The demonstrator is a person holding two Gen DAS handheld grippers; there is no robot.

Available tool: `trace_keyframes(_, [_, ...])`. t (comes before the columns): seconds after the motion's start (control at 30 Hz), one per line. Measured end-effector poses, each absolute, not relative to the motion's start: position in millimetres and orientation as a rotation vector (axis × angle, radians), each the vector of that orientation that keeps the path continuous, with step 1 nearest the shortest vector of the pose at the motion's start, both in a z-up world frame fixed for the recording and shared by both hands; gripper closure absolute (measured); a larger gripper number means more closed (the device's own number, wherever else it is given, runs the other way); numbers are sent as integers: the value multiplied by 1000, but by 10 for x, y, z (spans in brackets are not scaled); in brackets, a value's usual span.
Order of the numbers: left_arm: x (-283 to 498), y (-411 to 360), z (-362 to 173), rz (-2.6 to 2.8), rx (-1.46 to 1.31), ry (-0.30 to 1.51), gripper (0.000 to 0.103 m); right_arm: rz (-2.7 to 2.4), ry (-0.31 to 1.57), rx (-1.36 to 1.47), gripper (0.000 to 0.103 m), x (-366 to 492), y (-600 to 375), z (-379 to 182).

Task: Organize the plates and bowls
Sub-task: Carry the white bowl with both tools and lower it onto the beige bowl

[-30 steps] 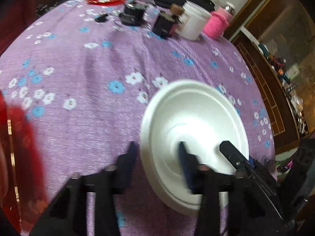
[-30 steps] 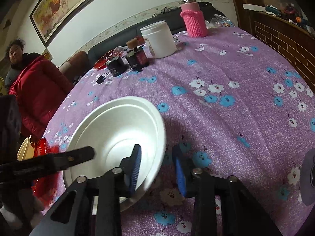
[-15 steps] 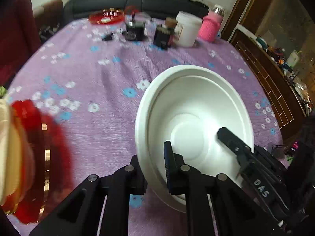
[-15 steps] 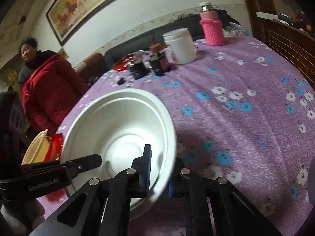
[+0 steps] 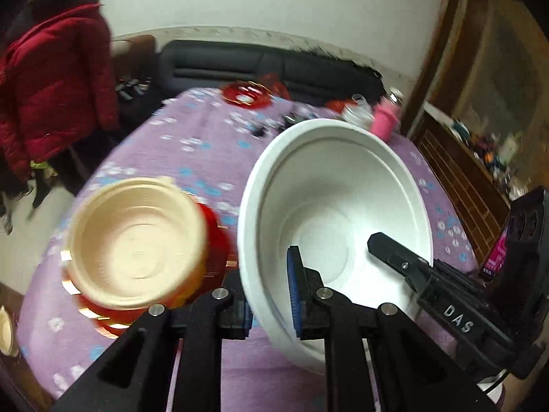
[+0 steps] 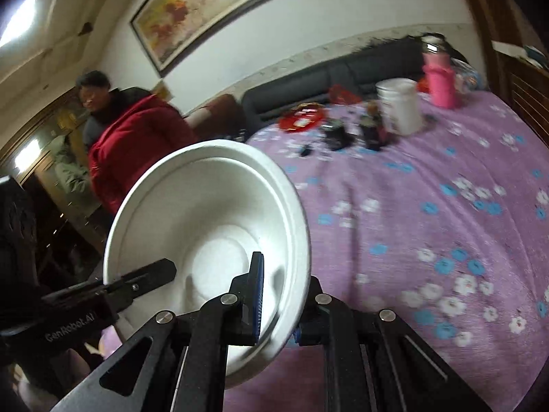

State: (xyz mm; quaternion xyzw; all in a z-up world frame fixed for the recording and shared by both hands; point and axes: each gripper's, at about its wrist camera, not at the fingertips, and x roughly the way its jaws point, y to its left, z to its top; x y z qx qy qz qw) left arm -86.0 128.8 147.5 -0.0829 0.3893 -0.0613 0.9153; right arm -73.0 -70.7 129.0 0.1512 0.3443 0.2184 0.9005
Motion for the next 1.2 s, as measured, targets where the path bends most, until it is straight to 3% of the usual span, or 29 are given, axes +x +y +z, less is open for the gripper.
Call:
trace_keyframes(0.2, [-924, 2032, 1652, -14, -252, 751, 82, 545, 692, 175, 89, -714, 130, 1699])
trace_keyframes(0.43, [-825, 2570, 1513, 112, -275, 782, 80, 600, 761, 97, 88, -575, 871, 1588])
trace_keyframes(0.7, [-763, 2659, 1344, 130, -263, 817, 80, 601, 867, 88, 88, -358, 1091, 1235])
trace_keyframes(1.2, [-630, 2731, 1182, 115, -277, 836, 80, 545, 881, 15, 88, -310, 1244, 1254])
